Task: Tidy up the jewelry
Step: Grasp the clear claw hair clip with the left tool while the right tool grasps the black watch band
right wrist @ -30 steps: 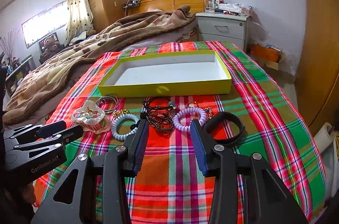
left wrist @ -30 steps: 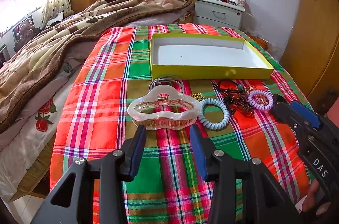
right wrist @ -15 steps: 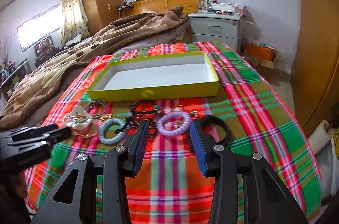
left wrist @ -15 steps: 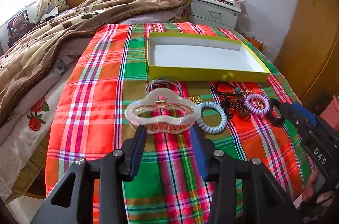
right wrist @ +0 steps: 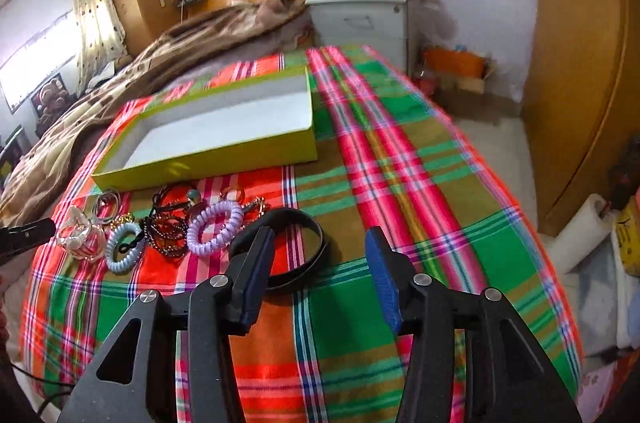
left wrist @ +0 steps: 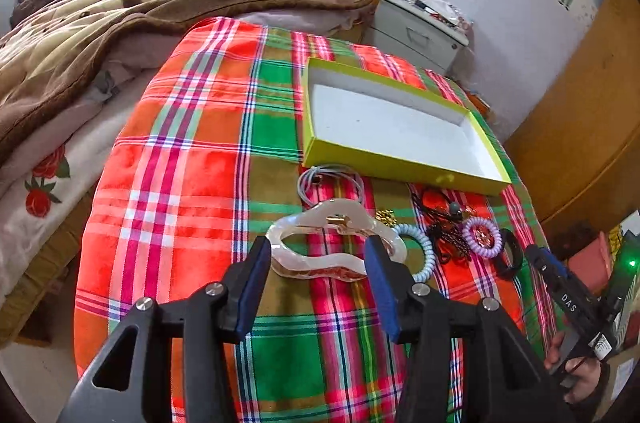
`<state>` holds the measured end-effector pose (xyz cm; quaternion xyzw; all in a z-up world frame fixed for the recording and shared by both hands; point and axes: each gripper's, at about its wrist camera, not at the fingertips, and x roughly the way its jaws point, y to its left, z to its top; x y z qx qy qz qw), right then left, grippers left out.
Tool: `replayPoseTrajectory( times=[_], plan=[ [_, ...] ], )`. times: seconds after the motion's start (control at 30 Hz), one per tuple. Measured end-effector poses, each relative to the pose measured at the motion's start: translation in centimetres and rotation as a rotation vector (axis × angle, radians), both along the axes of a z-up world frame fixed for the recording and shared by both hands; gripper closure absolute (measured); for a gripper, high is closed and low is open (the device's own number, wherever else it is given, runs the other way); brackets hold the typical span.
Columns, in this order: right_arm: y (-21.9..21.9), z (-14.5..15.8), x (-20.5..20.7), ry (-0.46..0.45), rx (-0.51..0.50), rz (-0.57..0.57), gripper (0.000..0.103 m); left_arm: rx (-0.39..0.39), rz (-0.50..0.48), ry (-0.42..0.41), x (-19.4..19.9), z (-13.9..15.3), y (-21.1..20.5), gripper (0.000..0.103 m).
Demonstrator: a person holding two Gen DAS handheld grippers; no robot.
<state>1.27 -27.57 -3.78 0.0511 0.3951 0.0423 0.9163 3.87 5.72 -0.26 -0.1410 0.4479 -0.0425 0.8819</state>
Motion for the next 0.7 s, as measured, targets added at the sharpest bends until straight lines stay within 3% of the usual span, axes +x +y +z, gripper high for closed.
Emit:
replayPoseTrajectory(
  times=[0.2,0.47,0.6,0.7],
  plan=[
    [0.6,-1.0,1.7,0.058,-0.040,0.054,0.055,-0.013,-0.014,0.071,0.9,-1.1,-0.4,0.052],
    [1.2,-1.7,2.1,0.070,-0.101,0.080,0.056,-0.005,0.025,0.100,1.9,-1.4,0.2,0.052],
    [1.0,-1.7,2.0,0.064,-0.100,0.073,0.081,0.117,0.051,0.120,2.6,-1.5,0.3,0.052],
    [1.0,-1.6,1.8,0.065,-0.096,0.082,0.085,0.144,0.026,0.107,2.6,-1.6,0.2,0.052]
  ],
)
